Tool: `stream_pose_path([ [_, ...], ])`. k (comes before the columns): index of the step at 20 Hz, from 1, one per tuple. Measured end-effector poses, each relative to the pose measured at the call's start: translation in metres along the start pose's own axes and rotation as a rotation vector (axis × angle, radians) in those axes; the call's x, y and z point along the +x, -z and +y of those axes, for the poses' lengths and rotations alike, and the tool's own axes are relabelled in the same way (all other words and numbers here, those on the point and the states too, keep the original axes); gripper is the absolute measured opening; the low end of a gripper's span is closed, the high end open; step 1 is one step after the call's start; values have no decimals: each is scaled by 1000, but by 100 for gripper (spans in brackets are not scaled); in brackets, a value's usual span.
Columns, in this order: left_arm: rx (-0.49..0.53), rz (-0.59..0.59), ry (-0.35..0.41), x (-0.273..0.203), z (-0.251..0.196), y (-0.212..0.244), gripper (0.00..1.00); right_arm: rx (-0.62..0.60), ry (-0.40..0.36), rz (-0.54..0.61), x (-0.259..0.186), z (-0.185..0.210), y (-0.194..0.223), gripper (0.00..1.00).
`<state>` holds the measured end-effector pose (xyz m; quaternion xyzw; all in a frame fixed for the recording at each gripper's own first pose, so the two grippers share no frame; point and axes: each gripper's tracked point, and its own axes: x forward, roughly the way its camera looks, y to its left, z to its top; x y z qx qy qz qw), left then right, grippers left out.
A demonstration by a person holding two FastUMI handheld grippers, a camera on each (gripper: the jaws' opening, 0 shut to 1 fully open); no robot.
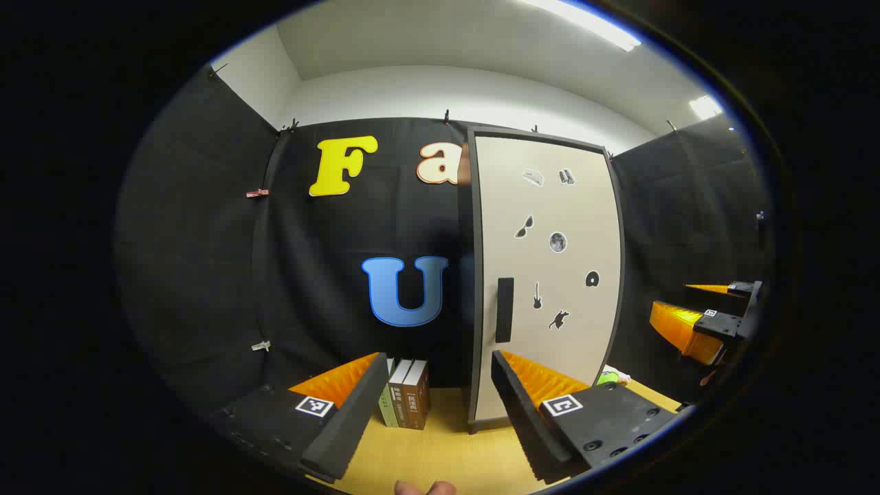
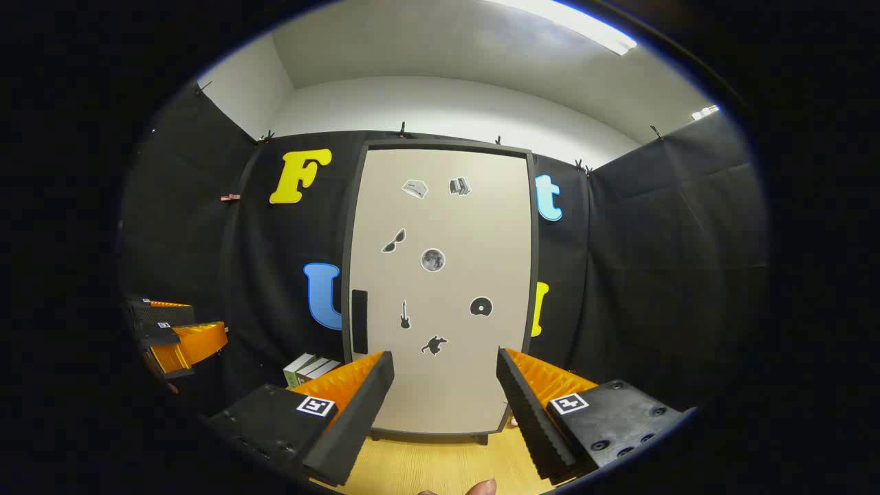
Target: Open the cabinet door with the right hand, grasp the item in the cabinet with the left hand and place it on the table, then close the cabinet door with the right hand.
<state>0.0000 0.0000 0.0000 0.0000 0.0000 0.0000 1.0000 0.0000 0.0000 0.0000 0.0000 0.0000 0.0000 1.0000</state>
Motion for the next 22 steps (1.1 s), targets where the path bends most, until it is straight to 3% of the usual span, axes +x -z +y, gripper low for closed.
stream_pose_path([
  [22,27,-7,11,41,7,3,94,35,-3,-1,10,16,0,97],
])
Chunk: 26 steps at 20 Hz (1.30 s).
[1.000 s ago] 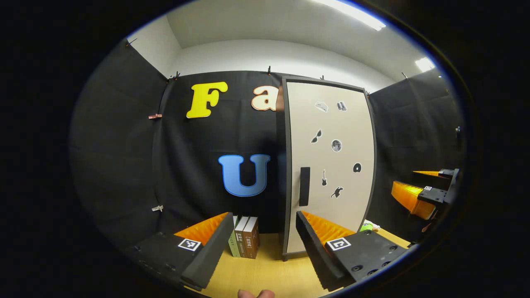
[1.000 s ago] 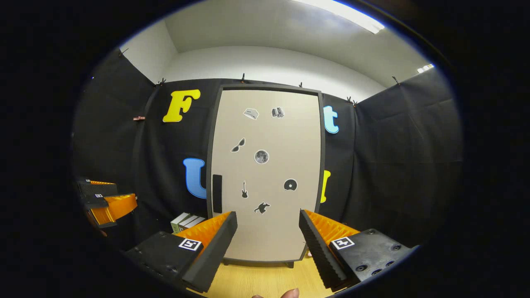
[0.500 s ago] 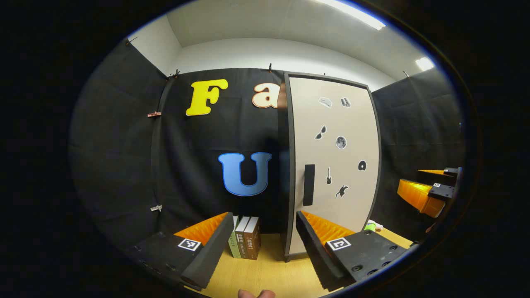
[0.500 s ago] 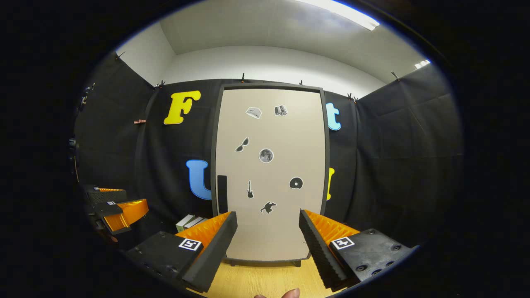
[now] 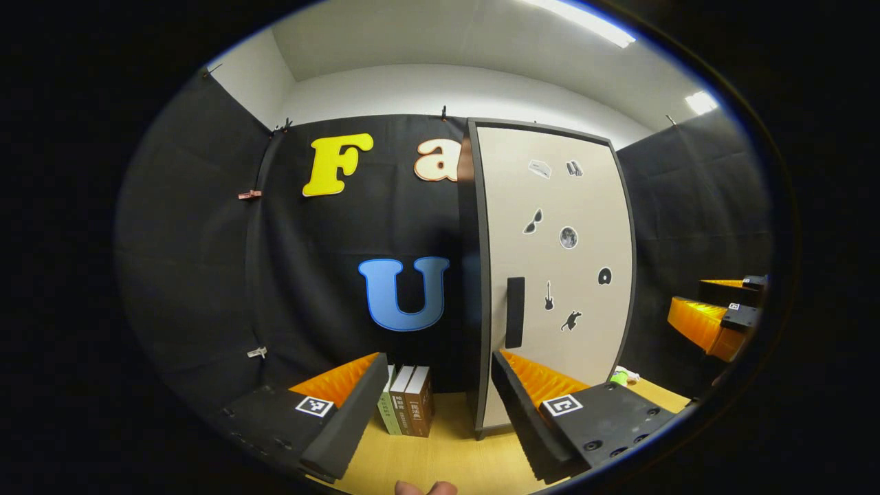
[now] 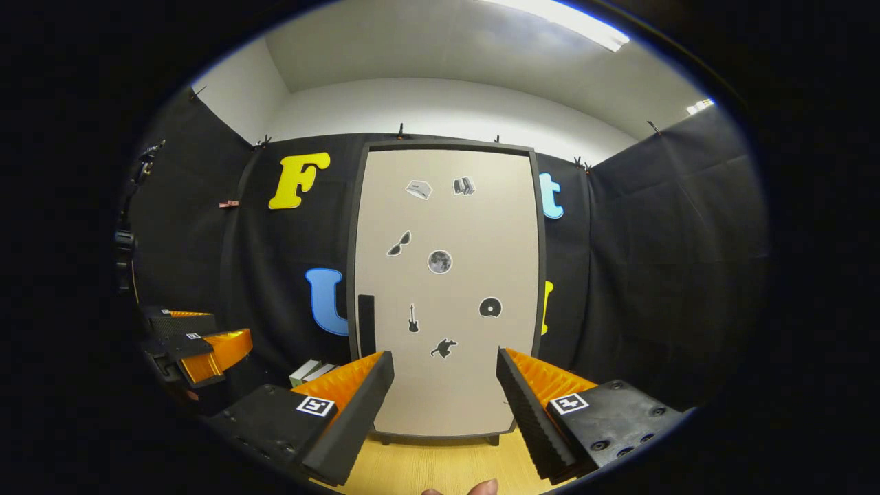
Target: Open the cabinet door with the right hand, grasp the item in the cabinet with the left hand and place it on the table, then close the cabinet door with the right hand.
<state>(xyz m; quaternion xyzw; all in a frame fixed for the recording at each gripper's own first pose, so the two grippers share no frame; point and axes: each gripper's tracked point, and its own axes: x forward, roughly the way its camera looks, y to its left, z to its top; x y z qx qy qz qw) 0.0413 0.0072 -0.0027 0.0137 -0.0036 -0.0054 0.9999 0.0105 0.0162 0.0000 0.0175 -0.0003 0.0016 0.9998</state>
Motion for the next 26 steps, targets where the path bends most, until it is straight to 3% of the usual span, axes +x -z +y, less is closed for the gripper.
stream_pose_path([
  [14,-19,2,-15,-3,34,5,94,36,-27,-8,33,37,-3,98],
  [26,-14,10,-82,-11,80,12,95,100,-127,-14,112,115,-5,98],
])
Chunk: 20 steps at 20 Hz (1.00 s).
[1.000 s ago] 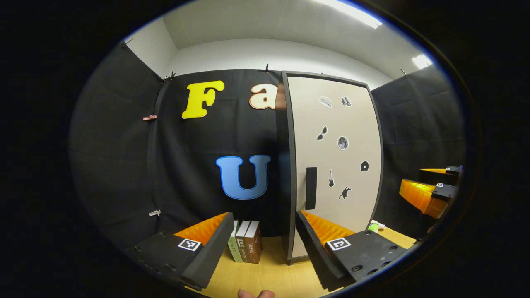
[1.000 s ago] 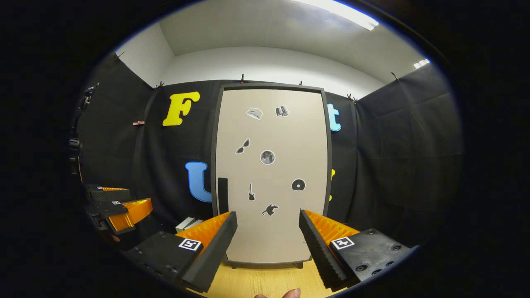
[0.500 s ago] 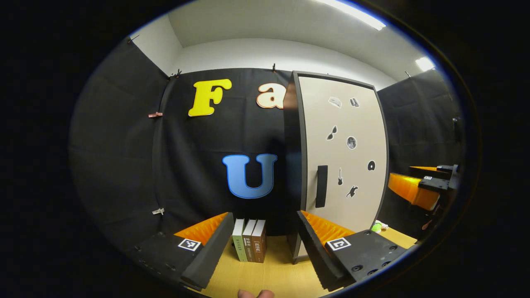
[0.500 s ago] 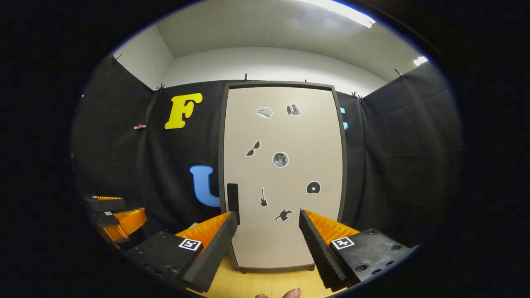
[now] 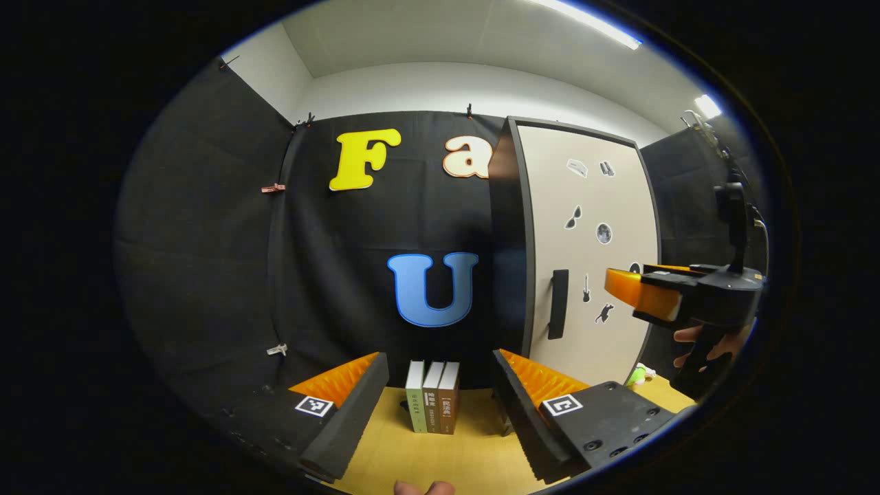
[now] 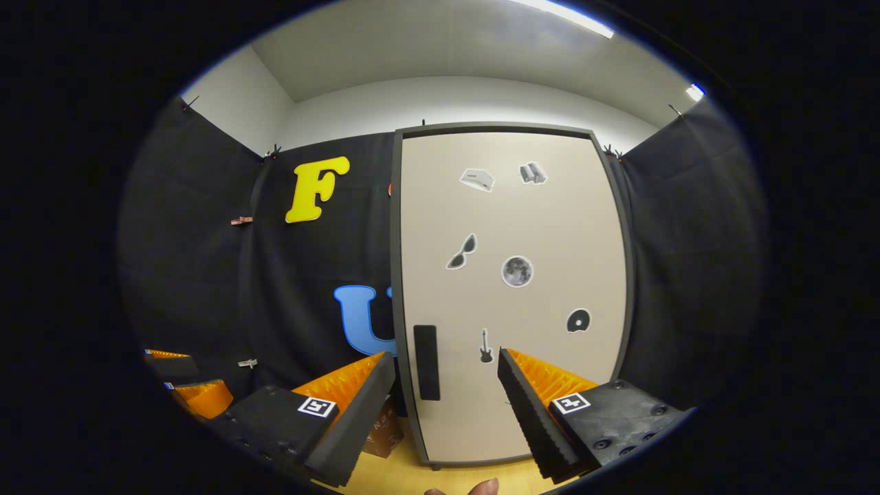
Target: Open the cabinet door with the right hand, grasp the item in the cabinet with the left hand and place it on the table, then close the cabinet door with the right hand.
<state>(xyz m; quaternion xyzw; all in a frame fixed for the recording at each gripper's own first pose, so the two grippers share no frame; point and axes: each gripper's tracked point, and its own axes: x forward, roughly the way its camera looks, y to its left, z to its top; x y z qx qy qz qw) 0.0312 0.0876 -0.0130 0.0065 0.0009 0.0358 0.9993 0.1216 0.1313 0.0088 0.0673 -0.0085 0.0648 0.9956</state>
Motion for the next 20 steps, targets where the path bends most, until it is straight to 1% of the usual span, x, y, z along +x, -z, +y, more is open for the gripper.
stream_pose_path([
  [2,-9,18,-6,-3,4,9,94,15,-7,26,22,10,13,98],
  [3,-15,25,-13,-6,7,12,95,13,2,35,35,11,21,98],
  [7,-28,34,-23,-17,15,17,95,-15,41,76,79,6,52,98],
  [12,-52,45,-31,-24,20,23,95,-16,72,104,118,3,74,98],
  [14,-46,42,-38,-23,24,23,95,5,101,107,126,-3,78,85],
  [15,-46,40,-39,-24,25,23,95,15,116,101,129,-6,77,68],
  [16,-48,40,-38,-23,25,24,95,33,114,95,132,-4,74,61],
  [17,-50,42,-39,-24,24,26,95,37,128,94,133,-6,74,55],
  [18,-51,42,-39,-23,24,26,95,37,116,90,134,-1,73,55],
  [19,-50,42,-40,-22,25,27,95,4,134,87,131,-2,71,48],
  [20,-49,44,-37,-21,24,26,95,-32,140,92,133,0,75,37],
])
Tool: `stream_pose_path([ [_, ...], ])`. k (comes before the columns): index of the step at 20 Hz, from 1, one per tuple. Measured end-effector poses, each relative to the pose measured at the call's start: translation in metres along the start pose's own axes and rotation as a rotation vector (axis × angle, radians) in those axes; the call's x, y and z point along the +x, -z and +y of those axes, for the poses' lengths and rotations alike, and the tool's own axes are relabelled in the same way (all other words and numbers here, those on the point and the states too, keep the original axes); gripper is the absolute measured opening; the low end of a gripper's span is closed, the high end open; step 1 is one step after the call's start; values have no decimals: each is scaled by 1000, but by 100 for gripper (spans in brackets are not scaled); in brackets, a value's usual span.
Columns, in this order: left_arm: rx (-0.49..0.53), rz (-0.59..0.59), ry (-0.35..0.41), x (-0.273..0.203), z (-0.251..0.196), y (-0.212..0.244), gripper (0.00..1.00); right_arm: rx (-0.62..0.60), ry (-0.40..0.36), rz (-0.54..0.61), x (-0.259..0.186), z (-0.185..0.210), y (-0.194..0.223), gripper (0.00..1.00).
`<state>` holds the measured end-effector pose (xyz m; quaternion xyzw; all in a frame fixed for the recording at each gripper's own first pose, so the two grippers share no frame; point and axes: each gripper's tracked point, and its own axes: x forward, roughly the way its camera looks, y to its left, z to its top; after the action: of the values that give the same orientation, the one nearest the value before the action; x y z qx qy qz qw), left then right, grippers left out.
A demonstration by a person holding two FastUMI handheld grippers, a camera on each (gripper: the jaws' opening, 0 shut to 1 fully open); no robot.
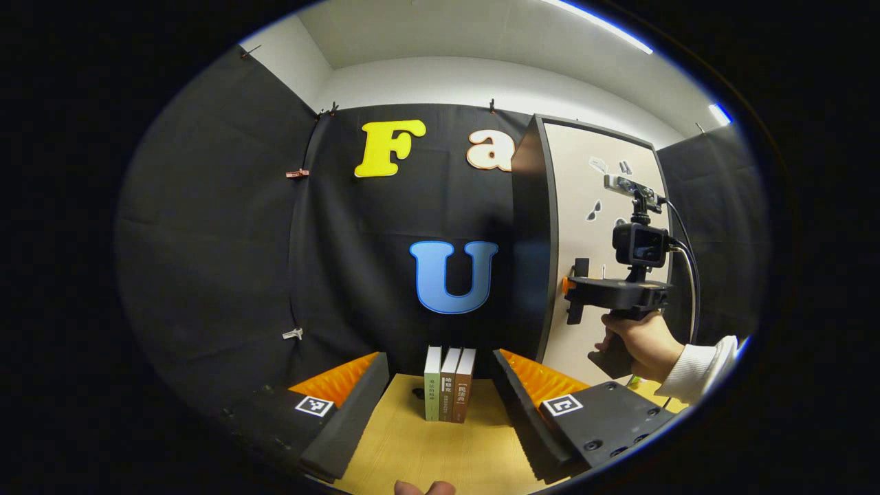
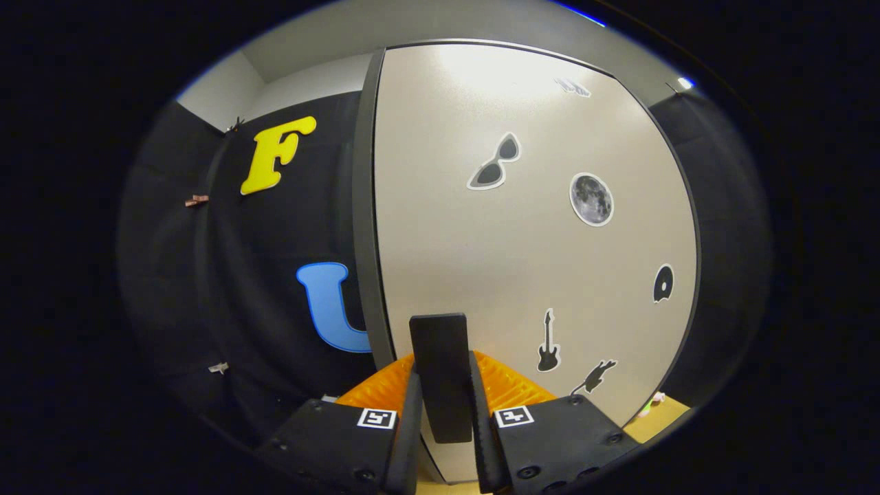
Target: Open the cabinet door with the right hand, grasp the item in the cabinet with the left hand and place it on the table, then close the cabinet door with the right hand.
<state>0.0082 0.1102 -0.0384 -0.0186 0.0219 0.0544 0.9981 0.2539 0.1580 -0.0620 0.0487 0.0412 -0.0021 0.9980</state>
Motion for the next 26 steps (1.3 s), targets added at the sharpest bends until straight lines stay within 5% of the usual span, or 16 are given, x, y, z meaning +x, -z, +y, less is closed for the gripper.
stream_pose_path([
  [3,8,-9,8,0,-5,-3,95,-14,-34,21,-3,0,3,20],
  [14,25,-30,75,11,-50,-14,94,11,-199,63,-61,-20,-4,20],
  [26,26,-26,161,38,-125,-17,94,69,-200,67,-113,-79,-15,19],
])
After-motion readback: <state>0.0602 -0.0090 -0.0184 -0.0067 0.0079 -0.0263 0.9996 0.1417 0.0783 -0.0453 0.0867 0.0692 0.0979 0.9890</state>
